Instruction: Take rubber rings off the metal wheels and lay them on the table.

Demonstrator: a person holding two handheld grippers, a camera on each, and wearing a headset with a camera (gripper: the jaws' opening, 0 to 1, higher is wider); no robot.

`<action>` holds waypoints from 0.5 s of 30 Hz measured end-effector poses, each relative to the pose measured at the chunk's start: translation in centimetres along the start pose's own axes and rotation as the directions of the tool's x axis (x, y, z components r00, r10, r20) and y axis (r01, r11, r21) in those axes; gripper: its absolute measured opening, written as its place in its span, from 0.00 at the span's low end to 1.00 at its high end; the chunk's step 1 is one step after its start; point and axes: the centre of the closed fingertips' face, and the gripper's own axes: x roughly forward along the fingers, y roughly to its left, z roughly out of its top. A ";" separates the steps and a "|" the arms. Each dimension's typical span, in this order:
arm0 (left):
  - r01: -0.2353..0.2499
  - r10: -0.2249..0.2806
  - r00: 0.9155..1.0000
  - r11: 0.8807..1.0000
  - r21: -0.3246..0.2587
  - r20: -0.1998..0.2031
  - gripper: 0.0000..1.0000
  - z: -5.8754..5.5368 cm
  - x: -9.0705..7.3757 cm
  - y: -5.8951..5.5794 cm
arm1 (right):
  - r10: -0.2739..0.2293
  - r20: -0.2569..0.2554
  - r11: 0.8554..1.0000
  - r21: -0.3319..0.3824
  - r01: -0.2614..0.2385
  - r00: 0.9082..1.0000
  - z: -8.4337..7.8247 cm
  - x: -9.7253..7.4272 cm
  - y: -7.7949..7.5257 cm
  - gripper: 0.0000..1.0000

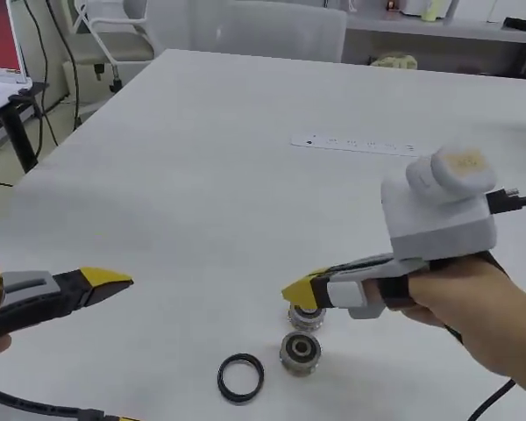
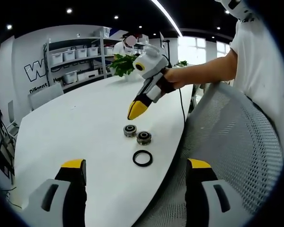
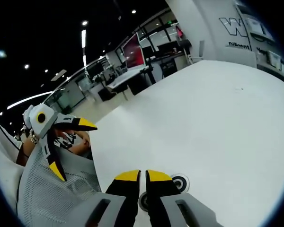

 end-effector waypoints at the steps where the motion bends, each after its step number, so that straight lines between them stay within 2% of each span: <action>1: 0.001 -0.001 1.000 1.000 -0.001 0.000 0.85 0.0 0.0 0.0 | 0.001 0.009 1.000 -0.005 -0.001 1.000 0.2 -0.3 0.1 0.02; 5: 0.009 -0.009 1.000 1.000 -0.004 0.004 0.86 0.1 0.1 -0.1 | 0.028 0.054 0.999 0.018 -0.029 0.998 1.0 -1.4 0.7 0.01; 8: 0.013 -0.013 1.000 1.000 -0.003 0.004 0.86 0.1 0.1 -0.1 | 0.022 0.078 1.000 0.011 -0.023 0.997 1.6 -2.4 0.8 0.02; 12: 0.019 -0.019 1.000 1.000 -0.003 0.009 0.86 0.2 0.2 -0.2 | 0.014 0.100 1.000 -0.017 -0.013 0.995 2.0 -4.1 1.0 0.03; 15: 0.020 -0.020 1.000 1.000 -0.011 0.018 0.87 0.2 0.1 -0.3 | -0.004 0.099 0.997 -0.070 0.011 0.995 2.0 -5.3 1.1 0.04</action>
